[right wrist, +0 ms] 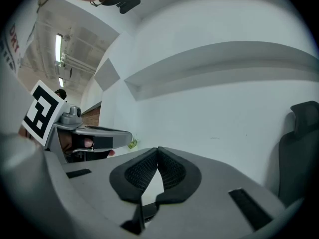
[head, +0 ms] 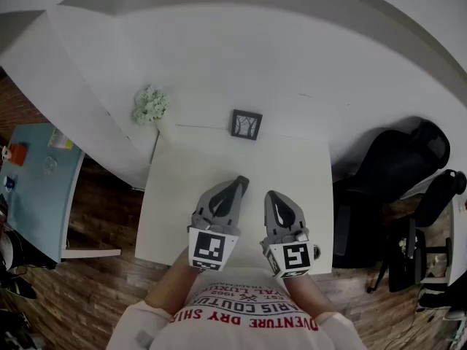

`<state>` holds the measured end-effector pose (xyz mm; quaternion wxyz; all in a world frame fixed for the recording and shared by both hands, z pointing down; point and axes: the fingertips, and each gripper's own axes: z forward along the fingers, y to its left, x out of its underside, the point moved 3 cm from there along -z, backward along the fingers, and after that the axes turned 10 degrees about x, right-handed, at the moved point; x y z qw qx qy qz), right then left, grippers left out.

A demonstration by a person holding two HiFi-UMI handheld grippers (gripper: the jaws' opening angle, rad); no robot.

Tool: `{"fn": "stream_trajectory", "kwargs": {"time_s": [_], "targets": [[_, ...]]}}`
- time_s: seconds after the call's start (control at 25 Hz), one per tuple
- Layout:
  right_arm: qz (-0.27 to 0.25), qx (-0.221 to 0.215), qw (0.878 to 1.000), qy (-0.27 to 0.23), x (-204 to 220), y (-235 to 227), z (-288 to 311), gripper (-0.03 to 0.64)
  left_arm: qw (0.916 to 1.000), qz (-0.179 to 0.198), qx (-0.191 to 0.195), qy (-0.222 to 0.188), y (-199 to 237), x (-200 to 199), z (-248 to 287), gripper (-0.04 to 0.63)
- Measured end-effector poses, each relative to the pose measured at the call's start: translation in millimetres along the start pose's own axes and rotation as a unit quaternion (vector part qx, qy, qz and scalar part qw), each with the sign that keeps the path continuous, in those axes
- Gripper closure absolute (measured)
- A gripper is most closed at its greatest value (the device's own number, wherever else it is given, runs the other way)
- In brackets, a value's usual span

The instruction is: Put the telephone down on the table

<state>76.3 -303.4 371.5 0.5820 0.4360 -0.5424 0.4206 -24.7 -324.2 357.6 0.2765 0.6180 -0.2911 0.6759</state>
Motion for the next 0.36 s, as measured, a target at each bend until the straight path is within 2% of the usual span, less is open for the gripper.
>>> {"fn": "stream_trajectory", "kwargs": {"time_s": [0.36], "targets": [[0.009,0.004,1.000,0.000,1.2,-2.9,2.9,0.592,0.9999,-0.014,0.003,-0.004,2.0,1.1,1.2,0.572]]}}
